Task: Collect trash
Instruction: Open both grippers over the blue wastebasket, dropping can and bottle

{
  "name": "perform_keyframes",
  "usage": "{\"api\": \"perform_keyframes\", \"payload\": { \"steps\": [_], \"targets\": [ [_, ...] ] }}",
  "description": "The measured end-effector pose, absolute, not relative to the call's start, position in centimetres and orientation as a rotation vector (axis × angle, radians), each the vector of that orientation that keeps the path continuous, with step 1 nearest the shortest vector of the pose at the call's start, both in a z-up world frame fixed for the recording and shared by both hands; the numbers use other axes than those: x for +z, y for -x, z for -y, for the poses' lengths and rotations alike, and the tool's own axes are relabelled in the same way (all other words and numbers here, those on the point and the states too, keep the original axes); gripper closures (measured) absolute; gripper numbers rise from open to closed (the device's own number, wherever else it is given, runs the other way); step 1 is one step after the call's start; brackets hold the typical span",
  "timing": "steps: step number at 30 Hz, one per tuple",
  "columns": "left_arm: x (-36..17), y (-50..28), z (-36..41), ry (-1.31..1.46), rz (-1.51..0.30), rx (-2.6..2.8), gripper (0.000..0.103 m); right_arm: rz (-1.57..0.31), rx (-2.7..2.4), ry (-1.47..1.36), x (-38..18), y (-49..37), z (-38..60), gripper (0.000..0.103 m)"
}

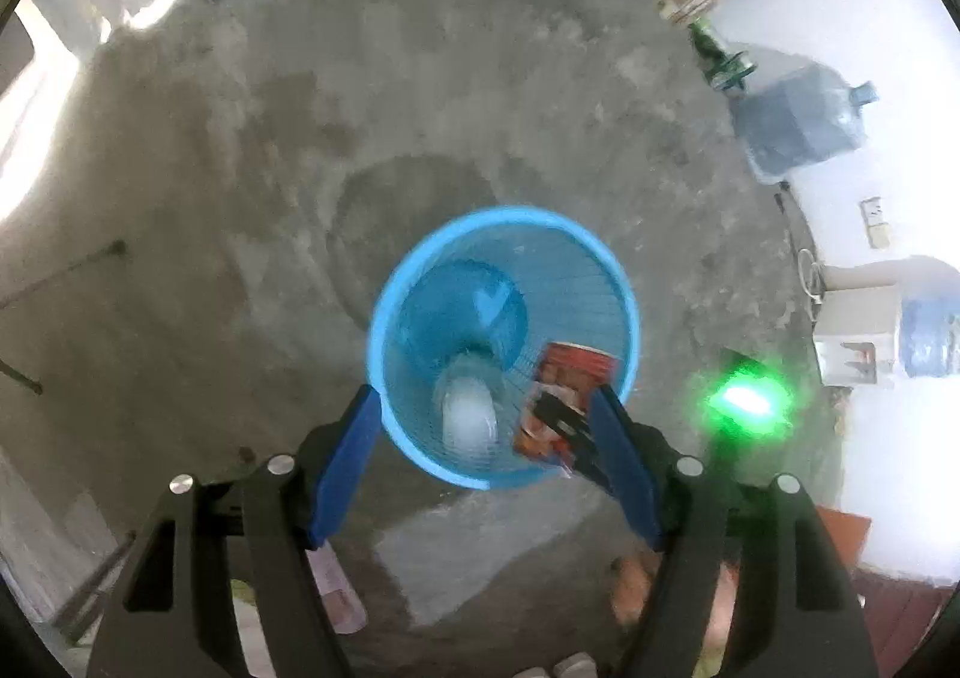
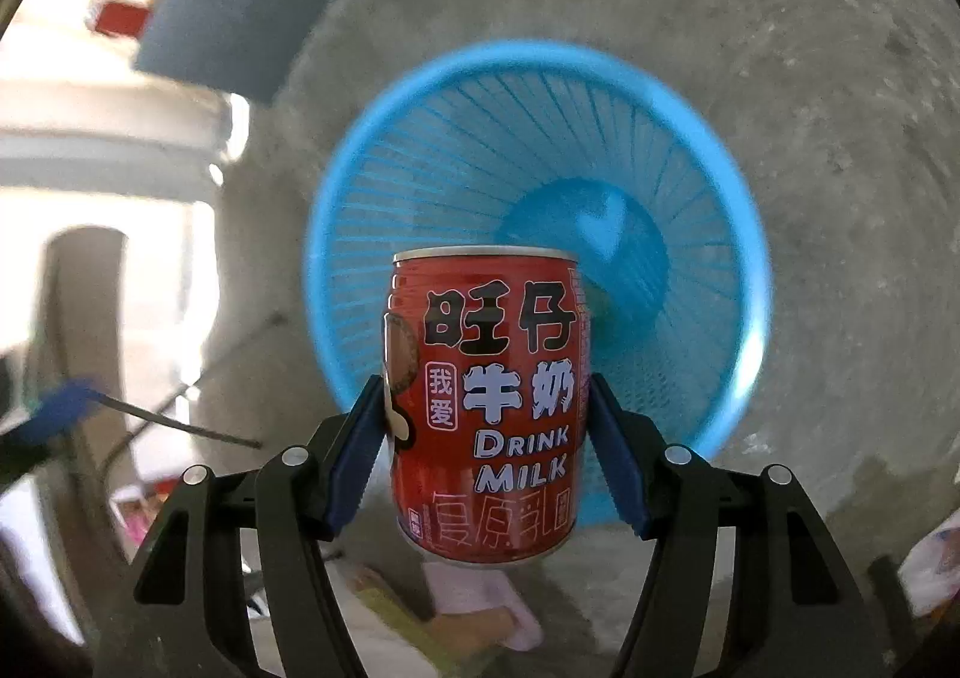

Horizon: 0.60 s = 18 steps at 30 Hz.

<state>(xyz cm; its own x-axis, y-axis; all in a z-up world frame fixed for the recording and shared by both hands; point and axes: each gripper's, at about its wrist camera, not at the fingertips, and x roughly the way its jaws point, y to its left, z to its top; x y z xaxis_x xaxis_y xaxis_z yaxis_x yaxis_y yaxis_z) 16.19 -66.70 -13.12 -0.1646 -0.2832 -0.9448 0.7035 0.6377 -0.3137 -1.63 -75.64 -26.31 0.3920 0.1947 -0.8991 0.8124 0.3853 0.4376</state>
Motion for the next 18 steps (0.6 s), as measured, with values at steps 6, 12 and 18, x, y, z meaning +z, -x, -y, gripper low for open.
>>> {"api": "perform_keyframes", "payload": {
  "steps": [6,12,18],
  "targets": [
    [-4.3,-18.3,59.6,-0.330,-1.375,-0.982,0.027,-1.267,-0.587,-1.128,-31.4,-0.7,75.7,0.041],
    [2.0,-19.6,49.4,-0.242,-1.290,-0.995,0.023,-1.251,-0.624,-1.067,-29.8,-0.7,75.3,0.032],
    [4.2,-20.2,37.1,-0.054,-1.224,-0.950,0.023,-1.137,-0.608,-1.046,-24.0,2.2,74.7,0.032]
  ]
}}
